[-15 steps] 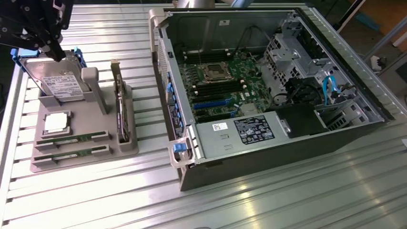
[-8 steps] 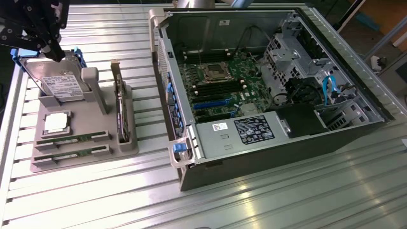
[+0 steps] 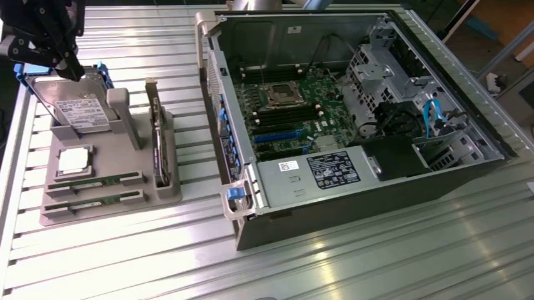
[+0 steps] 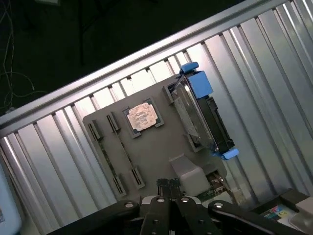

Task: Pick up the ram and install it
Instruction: 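Pick up the ram and move it above insertion slot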

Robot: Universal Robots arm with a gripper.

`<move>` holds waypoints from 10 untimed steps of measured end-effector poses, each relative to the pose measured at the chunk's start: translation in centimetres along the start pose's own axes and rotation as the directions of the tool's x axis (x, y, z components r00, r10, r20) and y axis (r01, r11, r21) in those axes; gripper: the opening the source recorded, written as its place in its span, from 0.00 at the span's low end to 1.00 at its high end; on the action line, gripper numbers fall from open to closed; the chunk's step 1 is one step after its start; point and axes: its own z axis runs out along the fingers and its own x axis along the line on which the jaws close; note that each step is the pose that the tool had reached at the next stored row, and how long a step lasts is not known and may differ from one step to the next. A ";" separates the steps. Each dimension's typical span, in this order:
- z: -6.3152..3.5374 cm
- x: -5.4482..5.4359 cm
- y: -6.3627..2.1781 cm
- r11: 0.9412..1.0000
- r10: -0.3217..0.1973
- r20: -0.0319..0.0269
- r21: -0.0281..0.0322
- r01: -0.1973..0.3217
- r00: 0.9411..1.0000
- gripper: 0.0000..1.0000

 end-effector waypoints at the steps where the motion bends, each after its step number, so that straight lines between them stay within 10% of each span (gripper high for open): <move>1: 0.00 0.0 0.00 1.000 -0.019 -0.001 -0.001 0.019 1.000 0.11; 10: 0.01 0.0 0.00 0.984 -0.180 -0.008 -0.005 0.180 0.984 0.11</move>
